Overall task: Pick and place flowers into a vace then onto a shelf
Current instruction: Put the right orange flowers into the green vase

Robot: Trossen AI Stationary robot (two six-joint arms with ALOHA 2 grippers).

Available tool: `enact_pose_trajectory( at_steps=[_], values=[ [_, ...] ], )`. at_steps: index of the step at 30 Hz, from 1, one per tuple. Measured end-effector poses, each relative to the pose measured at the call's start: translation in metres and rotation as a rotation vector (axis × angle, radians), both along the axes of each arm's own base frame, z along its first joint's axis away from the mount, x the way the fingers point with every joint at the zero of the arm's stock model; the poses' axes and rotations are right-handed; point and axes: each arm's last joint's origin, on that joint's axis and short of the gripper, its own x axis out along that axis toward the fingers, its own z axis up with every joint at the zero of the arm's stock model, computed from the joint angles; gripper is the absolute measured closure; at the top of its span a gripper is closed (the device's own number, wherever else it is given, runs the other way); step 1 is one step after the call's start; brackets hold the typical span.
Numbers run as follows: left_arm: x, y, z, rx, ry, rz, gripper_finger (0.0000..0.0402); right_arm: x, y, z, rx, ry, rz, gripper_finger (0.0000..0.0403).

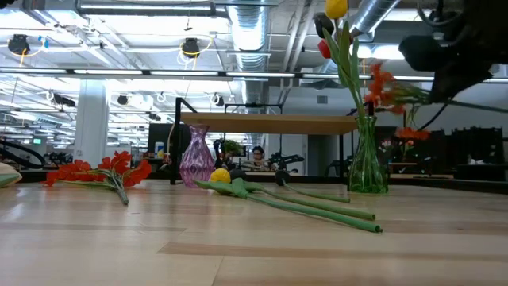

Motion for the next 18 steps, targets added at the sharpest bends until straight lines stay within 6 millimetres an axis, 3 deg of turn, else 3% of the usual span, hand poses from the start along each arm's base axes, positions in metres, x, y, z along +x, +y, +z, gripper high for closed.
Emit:
enact_pose_trajectory(
  at_steps=[7,18],
  values=[
    [0.000,0.000,0.000,0.000,0.000,0.000,0.0386,-0.018,-0.024,0.008,-0.056,-0.100,-0.018,0.0403],
    [0.000,0.000,0.000,0.000,-0.001,0.000,0.0386,-0.034,-0.056,0.034,-0.291,-0.261,-0.013,0.0403]
  ],
)
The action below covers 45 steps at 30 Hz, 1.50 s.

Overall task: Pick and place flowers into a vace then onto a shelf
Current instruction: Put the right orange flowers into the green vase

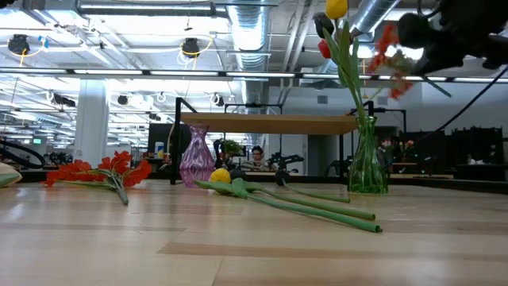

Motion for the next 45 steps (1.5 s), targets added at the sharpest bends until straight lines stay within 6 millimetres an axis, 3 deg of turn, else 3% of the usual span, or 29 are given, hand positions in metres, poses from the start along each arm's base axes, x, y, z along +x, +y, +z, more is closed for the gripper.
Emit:
enact_pose_trajectory(
  at_steps=[11,16,29,37,41,45],
  values=[
    [0.000,0.000,0.000,0.002,0.005,0.005,0.0386,-0.024,-0.012,0.026,-0.284,-0.177,0.021,0.0403],
    [0.000,0.000,-0.001,0.005,0.011,0.006,0.0386,-0.035,-0.011,0.029,-0.304,-0.092,0.085,0.0403],
    [0.000,0.000,-0.001,0.003,0.013,0.005,0.0386,-0.061,0.014,0.034,-0.252,-0.206,0.568,0.0403],
    [0.000,0.000,-0.001,-0.001,0.014,0.005,0.0386,-0.055,0.025,0.035,-0.248,-0.212,0.622,0.0403],
    [0.000,0.000,-0.001,-0.001,0.014,0.005,0.0386,-0.054,0.030,0.046,-0.231,-0.208,0.653,0.0403],
    [0.000,0.000,-0.001,-0.001,0.014,0.005,0.0385,-0.057,0.038,0.069,-0.176,-0.195,0.767,0.0403]
  ],
)
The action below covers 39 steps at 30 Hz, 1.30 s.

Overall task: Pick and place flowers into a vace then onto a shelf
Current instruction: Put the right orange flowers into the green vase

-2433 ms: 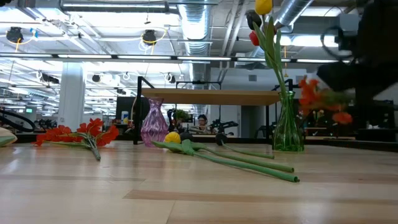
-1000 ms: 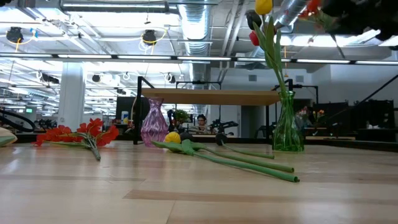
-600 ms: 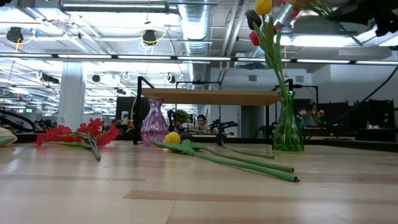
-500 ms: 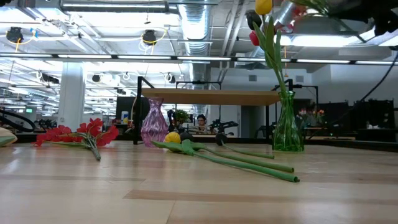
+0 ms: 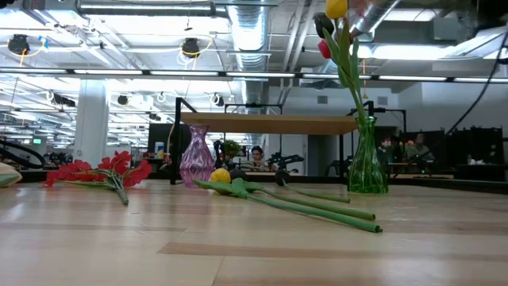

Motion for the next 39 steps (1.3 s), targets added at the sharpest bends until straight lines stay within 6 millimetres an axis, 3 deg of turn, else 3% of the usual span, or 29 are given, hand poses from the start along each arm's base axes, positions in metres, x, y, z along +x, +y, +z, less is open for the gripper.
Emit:
enact_pose_trajectory(
  at_steps=[6,10,17,23,26,33,39],
  values=[
    [0.000,0.000,0.000,0.000,0.000,0.000,0.0385,-0.005,0.022,0.039,-0.095,0.075,0.244,0.0403],
    [0.000,0.000,0.000,-0.002,0.001,-0.001,0.0385,-0.012,0.039,0.048,-0.239,0.055,0.323,0.0403],
    [0.000,0.000,0.000,-0.002,0.001,-0.001,0.0385,-0.004,0.064,0.034,-0.247,0.045,0.311,0.0403],
    [0.000,0.000,0.000,-0.003,-0.001,0.000,0.0385,0.040,0.078,0.013,-0.067,-0.046,0.045,0.0403],
    [0.000,0.000,0.000,-0.004,-0.003,0.000,0.0385,0.057,0.078,0.005,-0.062,-0.048,-0.044,0.0403],
    [0.000,0.000,0.001,0.006,-0.009,0.004,0.0385,0.076,0.080,0.013,-0.058,-0.045,-0.117,0.0403],
    [0.000,0.000,0.001,0.019,-0.014,0.007,0.0385,0.082,0.103,0.013,0.004,-0.043,-0.037,0.0403]
  ],
)
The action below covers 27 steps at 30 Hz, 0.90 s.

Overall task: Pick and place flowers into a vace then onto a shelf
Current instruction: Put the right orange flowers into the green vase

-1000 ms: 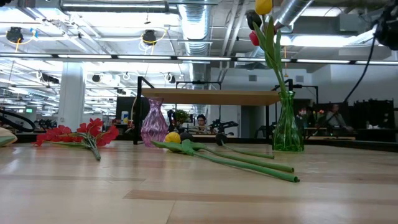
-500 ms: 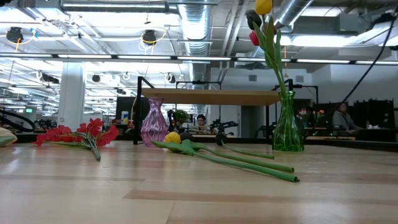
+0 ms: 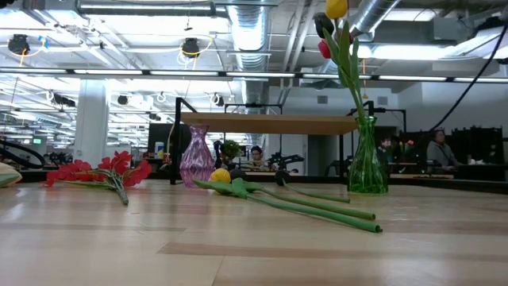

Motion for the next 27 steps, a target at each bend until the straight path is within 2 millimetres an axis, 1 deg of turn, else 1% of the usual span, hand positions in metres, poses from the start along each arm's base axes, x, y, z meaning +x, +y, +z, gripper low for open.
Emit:
enact_pose_trajectory(
  at_steps=[3,5,6,8,10,11,12,14,16,18,20,23,25,27],
  values=[
    [0.000,0.000,0.000,-0.001,-0.002,0.000,0.0385,0.011,0.014,0.002,-0.003,0.051,0.063,0.0403],
    [0.000,0.000,0.001,-0.005,-0.011,0.000,0.0385,0.025,0.021,0.006,-0.018,0.100,0.135,0.0403],
    [0.000,0.000,0.002,-0.009,-0.017,0.000,0.0385,0.034,0.023,0.011,-0.031,0.108,0.187,0.0403],
    [0.000,0.000,0.002,-0.012,-0.022,0.000,0.0385,0.051,0.022,0.029,-0.098,0.074,0.341,0.0403],
    [0.000,0.000,0.002,-0.011,-0.021,0.000,0.0385,0.065,0.017,0.049,-0.211,-0.052,0.529,0.0403],
    [0.000,0.000,0.002,-0.012,-0.022,0.000,0.0385,0.070,0.011,0.057,-0.282,-0.107,0.571,0.0403],
    [0.000,0.000,0.002,-0.013,-0.021,0.000,0.0385,0.071,0.004,0.062,-0.346,-0.114,0.566,0.0403],
    [0.000,0.000,0.002,-0.016,-0.012,-0.002,0.0385,0.065,-0.015,0.071,-0.418,-0.081,0.499,0.0403],
    [0.000,0.000,0.000,-0.016,0.006,-0.004,0.0385,0.050,-0.033,0.084,-0.458,-0.113,0.487,0.0403],
    [0.001,-0.001,-0.002,-0.008,0.025,-0.004,0.0385,0.033,-0.043,0.095,-0.535,-0.189,0.562,0.0403],
    [0.001,-0.001,-0.003,-0.005,0.027,-0.003,0.0385,0.017,-0.047,0.099,-0.655,-0.232,0.642,0.0403],
    [0.001,-0.001,-0.003,-0.014,0.031,-0.005,0.0385,-0.003,-0.053,0.089,-0.802,-0.198,0.660,0.0403],
    [0.001,-0.001,-0.003,-0.027,0.035,-0.007,0.0385,-0.020,-0.067,0.082,-0.815,-0.176,0.614,0.0403],
    [0.001,-0.001,-0.003,-0.039,0.039,-0.009,0.0385,-0.033,-0.080,0.071,-0.787,-0.170,0.567,0.0403]
  ],
)
